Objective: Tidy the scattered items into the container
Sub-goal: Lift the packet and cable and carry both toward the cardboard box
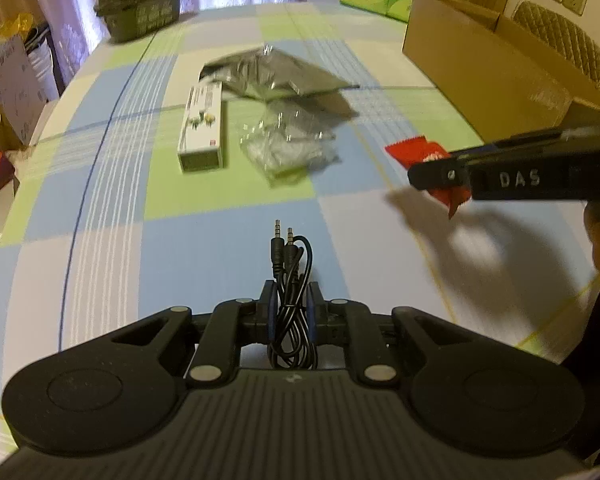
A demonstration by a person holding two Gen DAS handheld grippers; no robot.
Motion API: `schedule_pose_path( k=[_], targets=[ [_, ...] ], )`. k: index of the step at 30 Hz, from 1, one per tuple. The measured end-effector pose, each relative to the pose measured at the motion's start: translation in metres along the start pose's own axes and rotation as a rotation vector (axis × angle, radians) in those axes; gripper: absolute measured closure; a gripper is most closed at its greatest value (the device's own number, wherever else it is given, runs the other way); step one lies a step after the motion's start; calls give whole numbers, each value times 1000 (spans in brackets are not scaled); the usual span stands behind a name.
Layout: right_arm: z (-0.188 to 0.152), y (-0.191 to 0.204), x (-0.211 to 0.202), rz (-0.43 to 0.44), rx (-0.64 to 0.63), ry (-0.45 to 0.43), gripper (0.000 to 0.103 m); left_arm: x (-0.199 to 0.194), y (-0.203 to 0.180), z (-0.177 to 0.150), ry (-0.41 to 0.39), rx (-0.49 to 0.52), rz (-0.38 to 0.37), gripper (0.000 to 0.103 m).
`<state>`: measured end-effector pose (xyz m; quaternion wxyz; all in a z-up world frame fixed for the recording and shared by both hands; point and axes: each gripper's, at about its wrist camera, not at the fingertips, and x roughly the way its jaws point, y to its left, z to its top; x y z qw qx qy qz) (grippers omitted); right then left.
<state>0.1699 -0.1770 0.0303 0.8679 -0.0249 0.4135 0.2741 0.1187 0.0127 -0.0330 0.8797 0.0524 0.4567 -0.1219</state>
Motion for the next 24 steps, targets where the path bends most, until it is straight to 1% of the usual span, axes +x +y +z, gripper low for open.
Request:
schedule_pose_path(
  k=[6, 13, 18, 24],
  targets=[
    [5, -4, -23, -20, 17, -51, 72, -13, -12, 22, -40, 32, -15, 92],
    [26, -21, -70, -85, 35, -153, 72, -23, -44, 56, -100, 88, -78, 92],
    [47, -53, -109, -143, 63, -236, 72, -27, -74, 89, -145, 118, -146, 92],
    [58, -102, -145, -246, 92, -288, 72, -29, -122, 129, -195, 173, -223, 92]
  ],
)
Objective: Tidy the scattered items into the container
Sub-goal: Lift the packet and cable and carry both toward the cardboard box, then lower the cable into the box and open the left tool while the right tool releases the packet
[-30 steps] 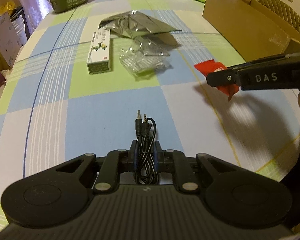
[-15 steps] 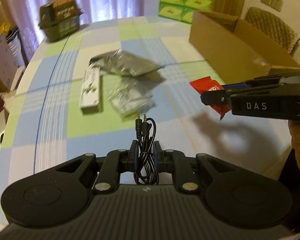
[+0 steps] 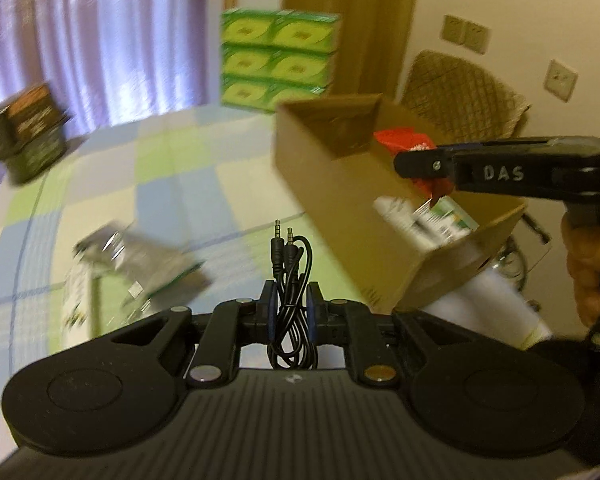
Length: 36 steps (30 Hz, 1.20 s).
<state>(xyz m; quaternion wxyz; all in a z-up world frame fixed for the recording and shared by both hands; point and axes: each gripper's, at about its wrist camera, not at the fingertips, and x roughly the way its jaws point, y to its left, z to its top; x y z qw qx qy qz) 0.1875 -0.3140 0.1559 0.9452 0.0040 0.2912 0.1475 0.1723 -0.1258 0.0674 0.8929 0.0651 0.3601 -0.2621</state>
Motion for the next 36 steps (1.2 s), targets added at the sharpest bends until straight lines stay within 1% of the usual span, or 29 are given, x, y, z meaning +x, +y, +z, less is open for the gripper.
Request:
schedule_pose_path(
  k=[4, 8, 13, 18, 23, 29, 34, 36],
  targets=[
    [5, -39, -7, -56, 26, -8, 72, 16, -29, 27, -22, 35, -53, 92],
    [3, -68, -10, -106, 41, 4, 72, 38, -56, 48, -26, 60, -106, 92],
    [-3, -91, -9, -125, 56, 21, 72, 65, -77, 61, -14, 74, -142, 92],
    [-9, -103, -5, -125, 74, 34, 72, 86, -88, 65, 5, 84, -148, 92],
    [-14, -112, 3, -117, 85, 44, 72, 99, -90, 63, 24, 83, -143, 92],
    [-17, -117, 10, -110, 95, 52, 72, 106, -90, 60, 40, 74, -134, 92],
    [-18, -118, 11, -111, 98, 56, 72, 110, -89, 60, 40, 61, -136, 92],
    [-18, -119, 11, -113, 97, 56, 72, 110, -89, 60, 36, 64, -125, 90]
  ],
)
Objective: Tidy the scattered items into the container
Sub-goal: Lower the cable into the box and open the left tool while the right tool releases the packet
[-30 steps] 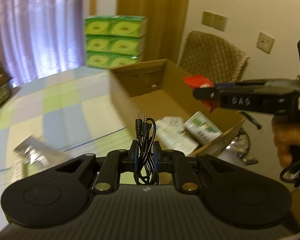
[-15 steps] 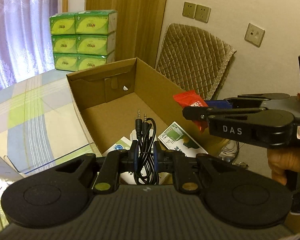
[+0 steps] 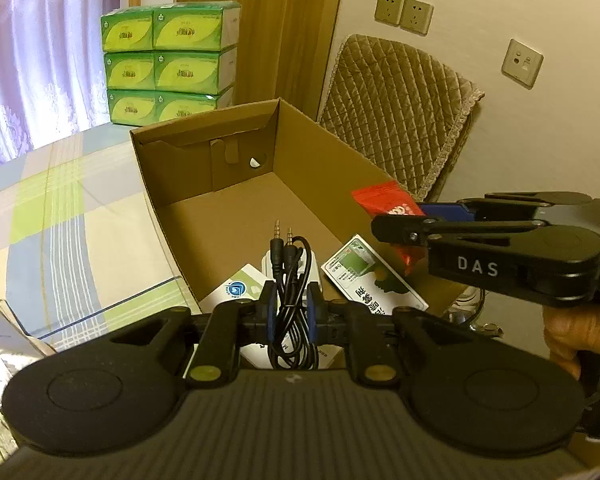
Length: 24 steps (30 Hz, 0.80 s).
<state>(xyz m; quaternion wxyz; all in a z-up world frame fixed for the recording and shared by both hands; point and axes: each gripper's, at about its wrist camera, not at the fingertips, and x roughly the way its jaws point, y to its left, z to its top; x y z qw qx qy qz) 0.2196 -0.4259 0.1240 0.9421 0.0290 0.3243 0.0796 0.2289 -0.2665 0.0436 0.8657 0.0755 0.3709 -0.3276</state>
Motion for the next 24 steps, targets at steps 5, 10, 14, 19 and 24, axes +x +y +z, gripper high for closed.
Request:
schedule_pose_path(
  k=[5, 10, 14, 19, 24],
  targets=[
    [1, 0, -2, -3, 2, -5, 72, -6, 1, -3, -7, 15, 29, 80],
    [1, 0, -3, -4, 3, -5, 72, -17, 8, -11, -11, 9, 58, 78],
    [-1, 1, -4, 1, 4, -1, 72, -26, 13, -19, -14, 2, 80, 67],
    [-4, 5, -3, 8, 2, 5, 72, -33, 15, -25, -12, -4, 106, 54],
    [-3, 8, -3, 12, -3, 8, 72, -35, 15, -29, -8, 1, 127, 36]
  ],
)
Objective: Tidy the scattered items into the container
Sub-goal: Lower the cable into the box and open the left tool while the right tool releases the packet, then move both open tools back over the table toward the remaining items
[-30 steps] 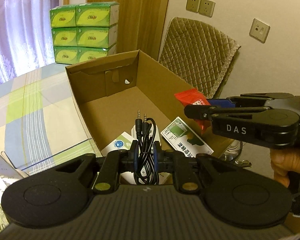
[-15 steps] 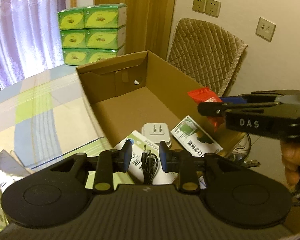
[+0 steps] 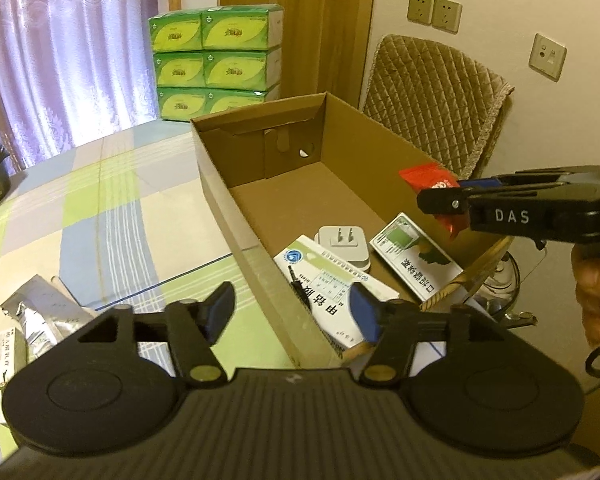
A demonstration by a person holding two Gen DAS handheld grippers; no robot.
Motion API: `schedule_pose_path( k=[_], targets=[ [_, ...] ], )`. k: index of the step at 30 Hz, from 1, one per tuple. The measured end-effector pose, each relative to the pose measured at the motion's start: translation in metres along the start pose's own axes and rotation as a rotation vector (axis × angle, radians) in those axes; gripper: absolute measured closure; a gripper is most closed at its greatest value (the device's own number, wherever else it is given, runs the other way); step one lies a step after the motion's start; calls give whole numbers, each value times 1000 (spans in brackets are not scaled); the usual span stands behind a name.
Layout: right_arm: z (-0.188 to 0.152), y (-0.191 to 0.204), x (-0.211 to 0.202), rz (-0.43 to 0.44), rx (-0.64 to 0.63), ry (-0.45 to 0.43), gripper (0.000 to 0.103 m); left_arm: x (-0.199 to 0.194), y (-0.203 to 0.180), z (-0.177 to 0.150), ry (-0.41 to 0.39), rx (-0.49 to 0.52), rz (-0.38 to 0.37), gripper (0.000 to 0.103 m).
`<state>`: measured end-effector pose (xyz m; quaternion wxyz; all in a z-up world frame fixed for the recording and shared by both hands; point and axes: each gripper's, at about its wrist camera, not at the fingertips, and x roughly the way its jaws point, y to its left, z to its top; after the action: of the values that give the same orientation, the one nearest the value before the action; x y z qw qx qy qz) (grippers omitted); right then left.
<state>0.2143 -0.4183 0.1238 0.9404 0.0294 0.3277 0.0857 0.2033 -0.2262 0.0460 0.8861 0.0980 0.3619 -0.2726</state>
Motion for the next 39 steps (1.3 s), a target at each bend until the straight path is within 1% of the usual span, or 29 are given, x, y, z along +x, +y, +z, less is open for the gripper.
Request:
schedule_pose_path(
  k=[3, 8, 17, 18, 19, 20, 22, 31, 39],
  targets=[
    [0, 1, 1, 1, 1, 2, 72, -1, -1, -1, -2, 13, 5, 34],
    [1, 3, 3, 3, 3, 6, 72, -2, 0, -2, -6, 6, 8, 25],
    [6, 2, 6, 25, 9, -24, 71, -5, 6, -6, -7, -9, 19, 24],
    [7, 2, 6, 24, 11, -27, 70, -5, 7, -7, -6, -12, 20, 24],
    [7, 2, 5, 21, 12, -29, 46, -6, 8, -8, -5, -16, 22, 24],
    [7, 1, 4, 16, 18, -37, 19, -6, 9, -9, -5, -20, 22, 24],
    [7, 1, -1, 8, 25, -67, 18, -8, 12, -12, -6, -28, 27, 24],
    [10, 1, -14, 10, 35, -71, 18, -20, 23, -23, -8, -59, 49, 22],
    [12, 27, -34, 51, 18, -99, 18, -47, 38, -44, -15, -101, 59, 17]
  ],
)
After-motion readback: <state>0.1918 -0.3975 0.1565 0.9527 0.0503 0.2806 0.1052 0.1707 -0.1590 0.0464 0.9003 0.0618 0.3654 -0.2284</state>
